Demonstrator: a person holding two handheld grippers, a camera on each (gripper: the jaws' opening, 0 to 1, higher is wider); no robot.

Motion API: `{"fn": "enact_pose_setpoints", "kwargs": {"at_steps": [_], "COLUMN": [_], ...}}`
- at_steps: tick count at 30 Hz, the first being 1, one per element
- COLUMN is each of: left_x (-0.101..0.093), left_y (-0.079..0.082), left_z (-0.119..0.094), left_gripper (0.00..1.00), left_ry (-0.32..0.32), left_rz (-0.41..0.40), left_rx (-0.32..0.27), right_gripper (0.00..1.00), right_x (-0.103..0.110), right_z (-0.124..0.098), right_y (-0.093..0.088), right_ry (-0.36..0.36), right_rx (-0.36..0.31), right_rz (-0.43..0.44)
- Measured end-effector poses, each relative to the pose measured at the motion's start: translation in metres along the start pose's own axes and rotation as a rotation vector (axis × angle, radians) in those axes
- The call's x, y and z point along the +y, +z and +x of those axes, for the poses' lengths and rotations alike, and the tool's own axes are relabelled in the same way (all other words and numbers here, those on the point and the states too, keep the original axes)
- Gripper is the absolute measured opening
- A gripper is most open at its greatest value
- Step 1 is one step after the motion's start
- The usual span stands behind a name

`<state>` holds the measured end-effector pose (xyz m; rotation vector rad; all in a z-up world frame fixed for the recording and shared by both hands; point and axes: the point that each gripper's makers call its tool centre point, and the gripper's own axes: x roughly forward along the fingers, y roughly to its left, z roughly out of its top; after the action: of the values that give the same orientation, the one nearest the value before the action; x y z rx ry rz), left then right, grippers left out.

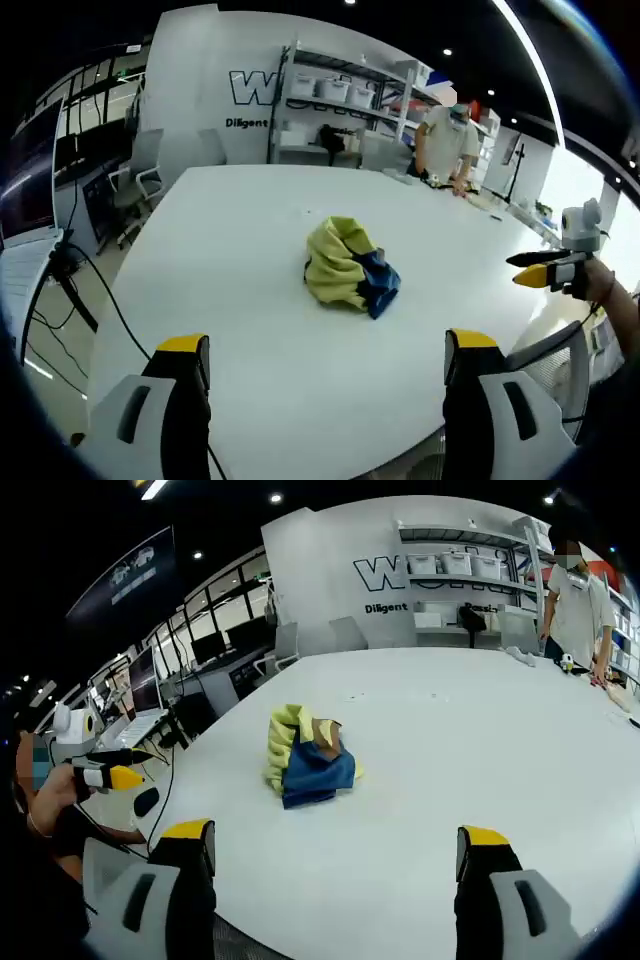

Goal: Fold the garment on the visible template until the final outline fits inside the template.

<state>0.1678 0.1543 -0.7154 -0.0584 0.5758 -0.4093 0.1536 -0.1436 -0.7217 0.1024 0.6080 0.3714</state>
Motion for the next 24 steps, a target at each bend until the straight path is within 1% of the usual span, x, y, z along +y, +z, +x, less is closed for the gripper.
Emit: {"fn": "enact_pose_setpoints", "kwargs": {"at_steps": [7,14,21,24], "left_x": [0.0011,0.0014,0.0019,0.0019], "left_y": [-0.001,0.0001,-0.0017,-0.0005], "left_z": [0.0004,-0.001,-0.0009,-0.0008], "left_gripper": [0.96,0.95,0.95,0.95], "left_ry": [0.004,0.004,0.004,0.005], "left_rz": [0.0,-0.003,-0.002,-0.002], "left_rx": [0.006,0.0,0.009,0.003], "right_gripper": [0.99,0.99,0.99,0.99], "right_x": [-0.0005,-0.0025,-0.0021,-0.002], "right_z": [-0.0005,-0.001,-0.0019,-0.0028], "right_y": [-0.0023,-0.0031,-0.0042,-0.0057], "right_ry": [0.004,0.003,0.005,0.003], "right_rx": [0.004,0.005,0.006,0.008], "right_rz": [0.007,0.015,0.016,0.015]}}
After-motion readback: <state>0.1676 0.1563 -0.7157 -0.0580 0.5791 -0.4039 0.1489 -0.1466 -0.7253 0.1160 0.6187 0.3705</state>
